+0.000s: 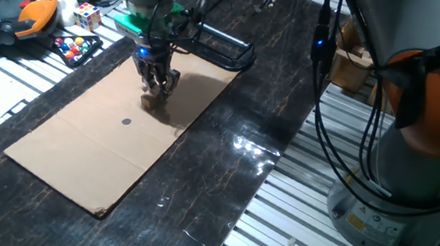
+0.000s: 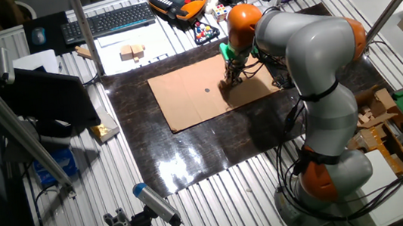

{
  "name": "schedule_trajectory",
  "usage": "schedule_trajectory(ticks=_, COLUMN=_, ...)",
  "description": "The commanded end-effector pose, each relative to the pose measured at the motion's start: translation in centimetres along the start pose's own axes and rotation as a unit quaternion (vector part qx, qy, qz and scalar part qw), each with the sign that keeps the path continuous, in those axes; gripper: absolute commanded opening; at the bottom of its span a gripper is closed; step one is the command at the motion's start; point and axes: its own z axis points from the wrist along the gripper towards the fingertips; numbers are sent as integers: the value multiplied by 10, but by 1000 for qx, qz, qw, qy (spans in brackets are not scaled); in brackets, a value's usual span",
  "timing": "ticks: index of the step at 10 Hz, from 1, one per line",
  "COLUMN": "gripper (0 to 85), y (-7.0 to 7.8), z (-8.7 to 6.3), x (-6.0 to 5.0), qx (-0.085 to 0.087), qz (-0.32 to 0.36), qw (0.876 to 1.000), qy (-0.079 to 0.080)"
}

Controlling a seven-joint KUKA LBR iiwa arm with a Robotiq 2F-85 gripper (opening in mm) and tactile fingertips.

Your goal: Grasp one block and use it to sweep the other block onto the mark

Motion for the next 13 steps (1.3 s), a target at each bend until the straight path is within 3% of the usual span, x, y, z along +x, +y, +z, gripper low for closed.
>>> schedule_trajectory(ticks=1, gripper=10, y=0, z=0, x=1, qx=1, qz=2, qw=1000, qy=0)
schedule_trajectory(ticks=13, gripper=10, y=-2, z=2, x=21, qx=0, qz=14, qw=1000, qy=-2)
